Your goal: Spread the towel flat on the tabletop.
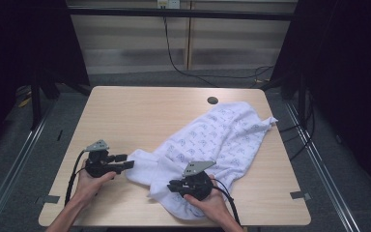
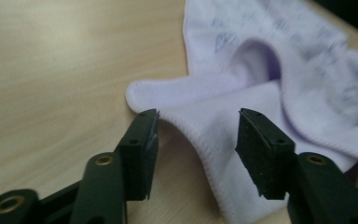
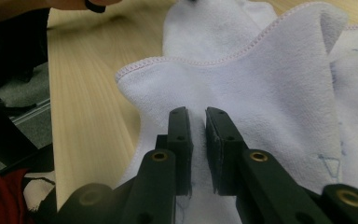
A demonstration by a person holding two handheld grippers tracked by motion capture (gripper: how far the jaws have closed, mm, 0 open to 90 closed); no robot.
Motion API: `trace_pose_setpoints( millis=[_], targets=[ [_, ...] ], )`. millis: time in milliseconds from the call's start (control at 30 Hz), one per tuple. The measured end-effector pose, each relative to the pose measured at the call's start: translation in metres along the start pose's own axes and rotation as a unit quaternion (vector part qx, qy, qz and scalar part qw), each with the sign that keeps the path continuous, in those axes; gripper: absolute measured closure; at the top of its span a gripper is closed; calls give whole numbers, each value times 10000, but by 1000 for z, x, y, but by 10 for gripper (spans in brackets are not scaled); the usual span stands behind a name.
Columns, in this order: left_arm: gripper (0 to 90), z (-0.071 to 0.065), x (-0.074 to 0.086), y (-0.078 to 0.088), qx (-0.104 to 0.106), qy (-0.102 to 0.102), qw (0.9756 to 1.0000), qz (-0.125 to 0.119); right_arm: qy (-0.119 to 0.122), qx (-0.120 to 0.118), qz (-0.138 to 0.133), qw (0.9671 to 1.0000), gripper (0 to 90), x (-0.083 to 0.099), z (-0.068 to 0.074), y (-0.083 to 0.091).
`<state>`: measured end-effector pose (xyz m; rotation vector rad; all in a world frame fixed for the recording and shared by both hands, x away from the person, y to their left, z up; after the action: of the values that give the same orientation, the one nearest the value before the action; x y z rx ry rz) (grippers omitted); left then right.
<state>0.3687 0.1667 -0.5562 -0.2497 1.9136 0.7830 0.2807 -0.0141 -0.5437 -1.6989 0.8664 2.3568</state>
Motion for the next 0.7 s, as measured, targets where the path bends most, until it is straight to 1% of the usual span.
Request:
trace_pose_setpoints(
  millis=[33, 67, 100, 167, 200, 233, 267, 300, 333, 367, 400, 467, 500, 533, 567, 600, 633, 667, 700],
  targets=[
    [754, -2, 3, -2, 85, -96, 9999, 62, 10, 8, -9, 10000, 815, 0, 0, 1],
    [854, -3, 5, -3, 97, -164, 9998, 74, -11, 18, -22, 10000, 827, -1, 0, 1],
    [876, -3, 5, -3, 97, -164, 9998, 74, -11, 18, -22, 10000, 827, -1, 0, 1],
    [881, -6, 5, -3, 140, -224, 9996, 128, 7, 29, -42, 10000, 837, -1, -1, 3],
    [883, -7, 3, -1, 168, -211, 9996, 83, -1, 97, -56, 9999, 840, -2, -2, 6],
    [883, -7, 3, -1, 168, -211, 9996, 83, -1, 97, -56, 9999, 840, -2, -2, 6],
    [884, -7, 1, 3, 168, -171, 9997, 10, -48, 104, -127, 9999, 844, -5, -3, 10],
    [884, -7, 1, 3, 168, -171, 9997, 10, -48, 104, -127, 9999, 844, -5, -3, 10],
    [883, -8, 0, 8, 219, -119, 9997, -42, -161, 107, -235, 9995, 844, -8, -5, 16],
    [883, -8, 0, 8, 219, -119, 9997, -42, -161, 107, -235, 9995, 844, -8, -5, 16],
    [884, -11, -1, 12, 261, -101, 9996, -98, -183, 183, -325, 9991, 847, -10, -9, 24],
    [884, -12, -1, 14, 241, -134, 9996, -93, -294, 171, -463, 9984, 858, -13, -12, 32],
    [884, -9, -1, 16, 82, -197, 9997, -86, -357, 175, -505, 9979, 868, -14, -13, 36],
    [884, -6, -2, 18, 60, -151, 9998, -121, -373, 213, -572, 9974, 871, -15, -15, 41],
    [884, -6, -2, 18, 60, -151, 9998, -121, -373, 213, -572, 9974, 871, -15, -15, 41],
    [884, -4, -2, 20, 64, -117, 9998, -123, -376, 285, -623, 9969, 878, -16, -18, 48],
    [884, -3, -2, 22, 43, -105, 9998, -133, -372, 390, -605, 9967, 881, -15, -23, 54],
    [884, -4, -1, 27, 73, -80, 9998, -168, -422, 596, -660, 9951, 882, -13, -33, 69],
    [884, -4, -1, 27, 73, -80, 9998, -168, -422, 596, -660, 9951, 882, -13, -33, 69]
  ],
)
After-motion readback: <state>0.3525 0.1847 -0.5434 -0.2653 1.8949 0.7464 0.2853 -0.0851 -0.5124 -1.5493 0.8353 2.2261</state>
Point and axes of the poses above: each handheld gripper's, and its own axes: y roughly backward along the jaws, x roughly out of its underside, z roughly to its left, the point moved 10 cm from there along -y, roughly forward along the jaws, and after that the axes turned 13 degrees about -z, right-handed, at the moved point
